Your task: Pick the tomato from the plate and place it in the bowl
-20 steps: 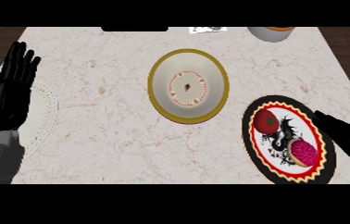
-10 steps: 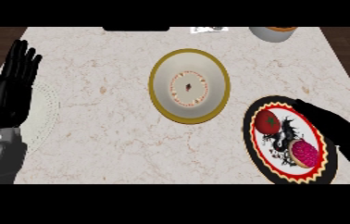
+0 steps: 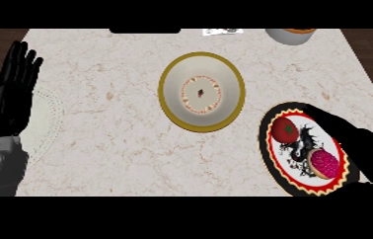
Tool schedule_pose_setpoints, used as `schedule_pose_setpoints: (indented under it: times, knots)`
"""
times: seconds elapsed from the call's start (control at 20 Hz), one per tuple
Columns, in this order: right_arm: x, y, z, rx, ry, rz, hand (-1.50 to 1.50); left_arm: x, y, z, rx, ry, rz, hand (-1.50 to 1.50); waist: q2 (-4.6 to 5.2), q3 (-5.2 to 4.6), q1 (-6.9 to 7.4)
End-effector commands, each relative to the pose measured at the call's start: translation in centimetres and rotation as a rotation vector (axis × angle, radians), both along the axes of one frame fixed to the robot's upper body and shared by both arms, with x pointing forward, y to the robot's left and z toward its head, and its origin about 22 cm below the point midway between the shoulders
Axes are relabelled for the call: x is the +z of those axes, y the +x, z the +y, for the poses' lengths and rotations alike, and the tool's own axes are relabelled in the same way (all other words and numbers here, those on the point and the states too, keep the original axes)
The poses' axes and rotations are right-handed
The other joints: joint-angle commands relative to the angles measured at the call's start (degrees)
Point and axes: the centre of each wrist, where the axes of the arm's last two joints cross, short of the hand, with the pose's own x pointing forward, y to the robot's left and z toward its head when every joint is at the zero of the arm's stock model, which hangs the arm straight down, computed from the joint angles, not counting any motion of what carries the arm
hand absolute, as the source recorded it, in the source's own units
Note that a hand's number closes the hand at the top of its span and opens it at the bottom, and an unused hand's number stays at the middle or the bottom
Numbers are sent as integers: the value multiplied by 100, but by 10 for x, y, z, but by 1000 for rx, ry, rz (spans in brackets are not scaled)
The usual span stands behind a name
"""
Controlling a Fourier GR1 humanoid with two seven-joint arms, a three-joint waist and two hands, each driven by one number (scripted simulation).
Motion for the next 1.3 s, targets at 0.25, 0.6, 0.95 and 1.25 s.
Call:
schedule_pose_setpoints:
  times: [0.25,0.6,0.95,1.25]
  knots:
    - [-21,23,-21,18,48,-25,-150,4,7,3,-1,-1,-1,0,0,0,-8]
    - [-38,28,-10,82,25,-22,-150,13,0,-1,-1,8,-4,0,-3,0,-8]
    - [-61,45,26,62,-7,-4,-150,-5,1,-1,-7,-17,6,0,-1,-1,3]
    - [-84,46,0,50,-13,27,-150,-5,-7,-10,-1,-2,1,0,-3,0,1]
